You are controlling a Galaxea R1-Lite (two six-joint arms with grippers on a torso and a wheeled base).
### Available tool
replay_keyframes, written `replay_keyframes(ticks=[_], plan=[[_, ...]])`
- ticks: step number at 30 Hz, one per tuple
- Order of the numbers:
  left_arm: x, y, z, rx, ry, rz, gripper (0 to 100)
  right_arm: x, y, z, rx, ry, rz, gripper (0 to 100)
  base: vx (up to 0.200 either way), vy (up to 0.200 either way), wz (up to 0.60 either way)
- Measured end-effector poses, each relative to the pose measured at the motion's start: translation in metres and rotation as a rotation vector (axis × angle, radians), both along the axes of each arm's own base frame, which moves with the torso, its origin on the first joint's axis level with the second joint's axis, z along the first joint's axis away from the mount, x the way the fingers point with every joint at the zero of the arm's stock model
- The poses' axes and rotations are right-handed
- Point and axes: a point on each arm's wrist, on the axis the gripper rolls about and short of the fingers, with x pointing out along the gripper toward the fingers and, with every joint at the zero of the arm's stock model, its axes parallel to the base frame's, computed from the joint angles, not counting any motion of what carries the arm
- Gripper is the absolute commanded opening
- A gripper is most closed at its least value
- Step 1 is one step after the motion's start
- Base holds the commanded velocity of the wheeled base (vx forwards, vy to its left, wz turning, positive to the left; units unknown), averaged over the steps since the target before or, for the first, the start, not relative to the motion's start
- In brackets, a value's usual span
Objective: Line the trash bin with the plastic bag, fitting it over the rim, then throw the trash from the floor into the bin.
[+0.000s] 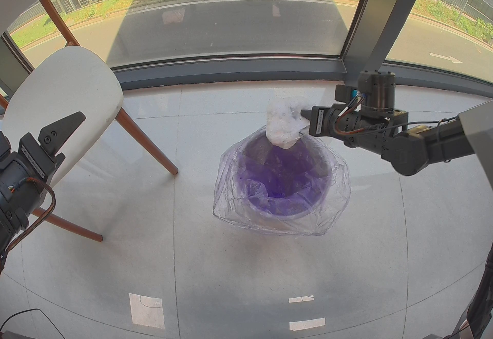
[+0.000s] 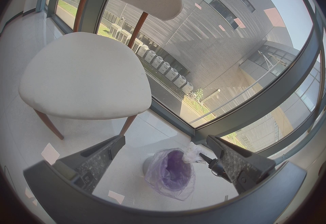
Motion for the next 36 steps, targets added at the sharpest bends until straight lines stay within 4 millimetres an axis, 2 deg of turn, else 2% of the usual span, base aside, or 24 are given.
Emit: replay_keyframes(ticks=[5,9,22,36], plan=[[0.0,0.004,-0.004,0.006,0.01,0.011,100,0.009,0.013,-0.03,-0.006,0.015,0.017,0,0.0,0.0,0.0],[0.0,0.006,-0.005,0.007,0.012,0.015,100,0.011,0.017,-0.043,-0.018,0.04,0.02,0,0.0,0.0,0.0],[0.0,0.007,-0.006,0.008,0.015,0.025,100,0.013,0.02,-0.073,-0.026,0.053,0.025,0,0.0,0.0,0.0],[0.001,0.007,-0.006,0.01,0.016,0.019,100,0.029,0.024,-0.109,-0.034,0.073,0.012,0,0.0,0.0,0.0]])
